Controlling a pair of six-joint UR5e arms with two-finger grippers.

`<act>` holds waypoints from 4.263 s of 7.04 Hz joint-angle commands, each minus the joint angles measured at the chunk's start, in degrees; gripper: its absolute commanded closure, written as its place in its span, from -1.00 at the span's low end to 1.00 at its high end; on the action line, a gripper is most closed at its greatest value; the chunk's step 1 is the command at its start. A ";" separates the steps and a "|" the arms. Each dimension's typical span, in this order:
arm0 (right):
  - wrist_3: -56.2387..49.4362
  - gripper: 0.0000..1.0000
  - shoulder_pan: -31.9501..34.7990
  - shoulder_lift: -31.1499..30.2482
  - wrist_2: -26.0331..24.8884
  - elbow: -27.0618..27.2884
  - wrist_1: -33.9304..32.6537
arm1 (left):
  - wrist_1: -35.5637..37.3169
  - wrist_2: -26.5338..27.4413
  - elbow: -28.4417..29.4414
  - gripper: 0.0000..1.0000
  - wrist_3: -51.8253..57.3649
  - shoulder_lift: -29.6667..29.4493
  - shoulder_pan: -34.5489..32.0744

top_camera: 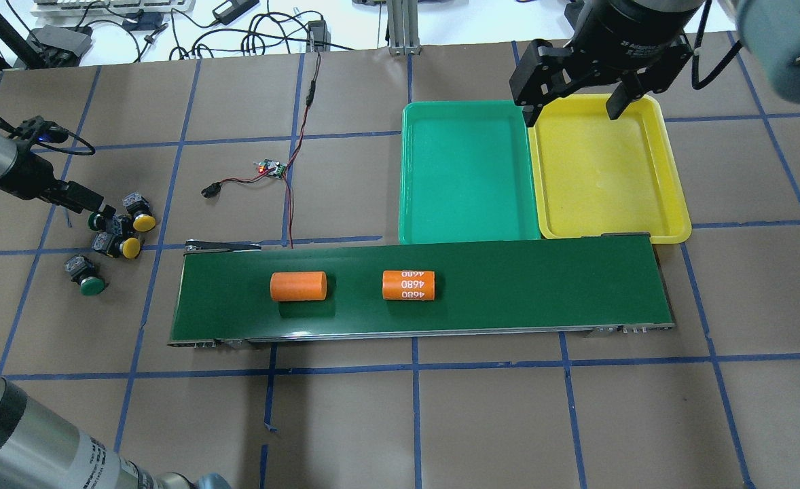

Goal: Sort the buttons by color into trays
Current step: 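Grasp a green-capped push-button switch with the left gripper, then place the green-capped switch on the conveyor belt, release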

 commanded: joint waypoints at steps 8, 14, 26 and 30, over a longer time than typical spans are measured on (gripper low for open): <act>0.00 -1.00 0.00 0.03 0.09 -0.03 -0.04 | 2.66 3.61 -2.61 0.34 -3.54 2.28 -2.68; 0.00 -1.00 0.00 0.03 0.09 -0.03 -0.04 | -9.22 5.28 -20.67 0.34 -42.31 26.01 -19.79; 0.00 -1.00 0.00 0.03 0.09 -0.03 -0.04 | -3.68 11.69 -4.15 -1.00 -22.54 14.39 -17.05; 0.00 -1.00 0.00 0.03 0.00 -0.03 -0.04 | 2.09 14.68 1.71 -1.00 10.77 2.85 -12.74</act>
